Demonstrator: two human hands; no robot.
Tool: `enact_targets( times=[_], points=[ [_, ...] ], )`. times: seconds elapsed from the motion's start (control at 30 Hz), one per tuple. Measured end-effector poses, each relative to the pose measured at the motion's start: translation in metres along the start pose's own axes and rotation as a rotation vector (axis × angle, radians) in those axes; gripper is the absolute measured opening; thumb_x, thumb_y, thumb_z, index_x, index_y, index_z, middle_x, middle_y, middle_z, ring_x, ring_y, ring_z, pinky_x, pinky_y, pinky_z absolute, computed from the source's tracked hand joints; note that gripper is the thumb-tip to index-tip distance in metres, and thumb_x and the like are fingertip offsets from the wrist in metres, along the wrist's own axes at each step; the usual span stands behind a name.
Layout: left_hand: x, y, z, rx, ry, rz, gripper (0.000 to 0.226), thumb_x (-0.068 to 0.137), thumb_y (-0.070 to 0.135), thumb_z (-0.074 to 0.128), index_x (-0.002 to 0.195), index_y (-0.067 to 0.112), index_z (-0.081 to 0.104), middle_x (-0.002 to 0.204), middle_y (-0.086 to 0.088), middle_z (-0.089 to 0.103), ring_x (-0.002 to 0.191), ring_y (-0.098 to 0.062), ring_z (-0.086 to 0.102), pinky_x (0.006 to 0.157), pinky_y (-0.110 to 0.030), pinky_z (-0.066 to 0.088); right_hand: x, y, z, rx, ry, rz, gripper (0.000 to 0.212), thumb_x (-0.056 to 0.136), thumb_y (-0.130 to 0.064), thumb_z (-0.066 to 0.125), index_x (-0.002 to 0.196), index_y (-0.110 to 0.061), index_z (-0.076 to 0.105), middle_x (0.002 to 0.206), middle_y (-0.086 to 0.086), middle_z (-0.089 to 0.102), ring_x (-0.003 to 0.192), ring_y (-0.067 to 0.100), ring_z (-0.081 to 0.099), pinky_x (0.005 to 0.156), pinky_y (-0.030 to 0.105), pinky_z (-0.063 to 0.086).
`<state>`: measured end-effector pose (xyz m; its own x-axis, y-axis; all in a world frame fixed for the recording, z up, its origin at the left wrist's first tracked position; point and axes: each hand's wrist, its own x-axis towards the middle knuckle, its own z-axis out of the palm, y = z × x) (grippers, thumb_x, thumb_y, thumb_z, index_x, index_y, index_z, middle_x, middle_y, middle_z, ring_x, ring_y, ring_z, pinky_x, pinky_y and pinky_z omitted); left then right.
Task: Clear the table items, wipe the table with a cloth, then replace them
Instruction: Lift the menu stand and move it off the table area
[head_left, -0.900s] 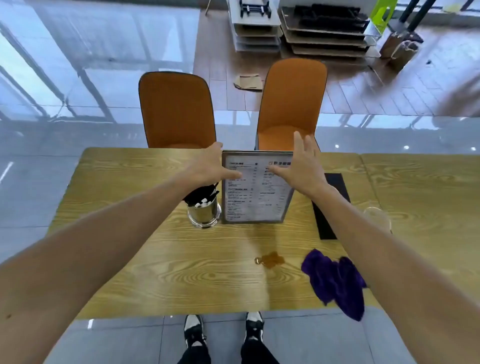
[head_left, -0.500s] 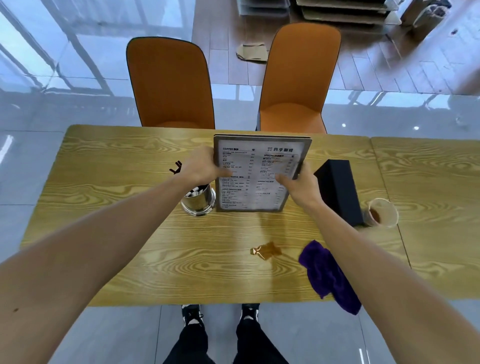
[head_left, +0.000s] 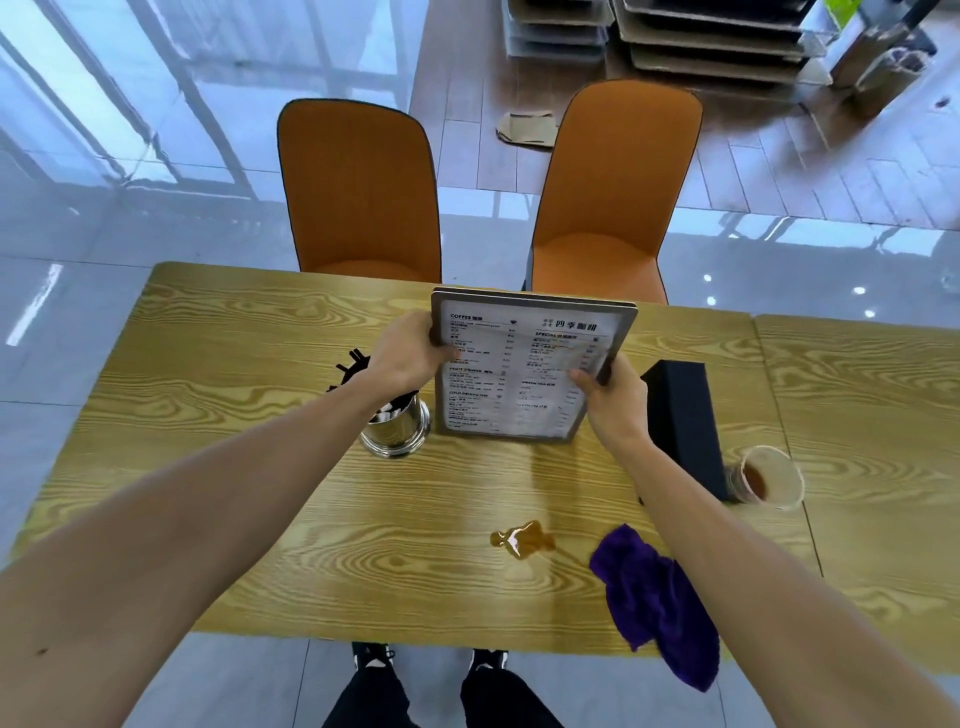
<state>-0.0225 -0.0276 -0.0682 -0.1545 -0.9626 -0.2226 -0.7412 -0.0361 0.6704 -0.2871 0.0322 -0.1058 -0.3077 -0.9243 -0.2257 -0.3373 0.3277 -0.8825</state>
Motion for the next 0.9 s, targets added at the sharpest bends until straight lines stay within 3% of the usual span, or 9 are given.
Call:
enact_targets(
  times=[0.1,0.2,0.3,0.4,0.53,0.7,0.8,0.9],
  points=[
    [0.003,0.013,-0.008,-0.115,0.057,0.018,0.023,0.091,0.011,0.069,0.114,0.009,0.072,0.113,-0.003,0.072,0.095,-0.017,0.061,0.082,-0.032,0.047,0.012,-0.016,-0.006,0.005,0.016,-0.058,0.021,0.097,-0.012,0.067,0.113,-0.025,0.059,0.113,-0.011,0.068,0.107,0.011,0.063,0.084,0.028,0.055],
    [0.003,0.019,-0.017,-0.182,0.152,0.035,0.022,0.091,0.01,0.069,0.113,0.012,0.069,0.11,0.003,0.07,0.094,-0.014,0.059,0.081,-0.031,0.048,0.02,-0.035,-0.007,-0.001,0.017,-0.125,0.021,0.098,-0.014,0.066,0.114,-0.025,0.059,0.11,-0.014,0.068,0.1,0.005,0.063,0.077,0.021,0.05],
    [0.004,0.016,-0.033,-0.255,0.234,0.054,0.023,0.092,0.01,0.068,0.115,0.015,0.068,0.108,0.009,0.068,0.095,-0.009,0.059,0.074,-0.02,0.044,0.029,-0.057,-0.001,-0.032,0.031,-0.185,0.015,0.097,-0.016,0.066,0.109,-0.02,0.058,0.104,-0.015,0.066,0.091,-0.002,0.061,0.068,0.015,0.047],
    [0.006,0.008,-0.052,-0.324,0.275,0.066,0.027,0.091,0.009,0.069,0.117,0.016,0.067,0.111,0.011,0.068,0.1,-0.01,0.061,0.08,-0.022,0.049,0.039,-0.08,0.011,-0.028,0.017,-0.225,0.015,0.097,-0.014,0.066,0.109,-0.013,0.057,0.104,-0.015,0.067,0.092,-0.002,0.063,0.063,0.013,0.051],
    [0.006,-0.02,-0.091,-0.346,0.33,0.06,0.026,0.091,0.007,0.069,0.116,0.015,0.066,0.116,0.007,0.07,0.105,-0.017,0.064,0.087,-0.031,0.054,0.048,-0.113,0.05,-0.033,-0.005,-0.268,0.015,0.096,-0.013,0.069,0.106,-0.01,0.058,0.105,-0.007,0.068,0.093,0.002,0.064,0.064,0.014,0.052],
    [0.0,-0.074,-0.151,-0.375,0.427,0.056,0.025,0.089,0.007,0.072,0.114,0.009,0.067,0.106,0.009,0.07,0.096,-0.014,0.066,0.074,-0.014,0.051,0.051,-0.159,0.124,-0.042,-0.065,-0.303,0.015,0.096,-0.012,0.069,0.107,-0.013,0.06,0.102,-0.011,0.066,0.09,-0.005,0.059,0.063,0.006,0.047],
    [-0.007,-0.119,-0.183,-0.348,0.481,0.016,0.021,0.089,0.011,0.073,0.109,0.011,0.068,0.1,0.007,0.07,0.084,-0.006,0.065,0.063,-0.008,0.045,0.046,-0.178,0.18,-0.05,-0.13,-0.316,0.02,0.096,-0.014,0.069,0.114,-0.014,0.062,0.107,-0.009,0.068,0.094,0.007,0.063,0.073,0.015,0.047],
    [-0.017,-0.166,-0.209,-0.354,0.507,-0.035,0.02,0.088,0.012,0.074,0.107,0.012,0.067,0.097,0.006,0.071,0.082,0.0,0.064,0.064,-0.009,0.047,0.043,-0.187,0.239,-0.074,-0.181,-0.279,0.021,0.093,-0.015,0.072,0.111,-0.008,0.063,0.106,0.0,0.071,0.097,0.022,0.065,0.079,0.035,0.053]
  ],
)
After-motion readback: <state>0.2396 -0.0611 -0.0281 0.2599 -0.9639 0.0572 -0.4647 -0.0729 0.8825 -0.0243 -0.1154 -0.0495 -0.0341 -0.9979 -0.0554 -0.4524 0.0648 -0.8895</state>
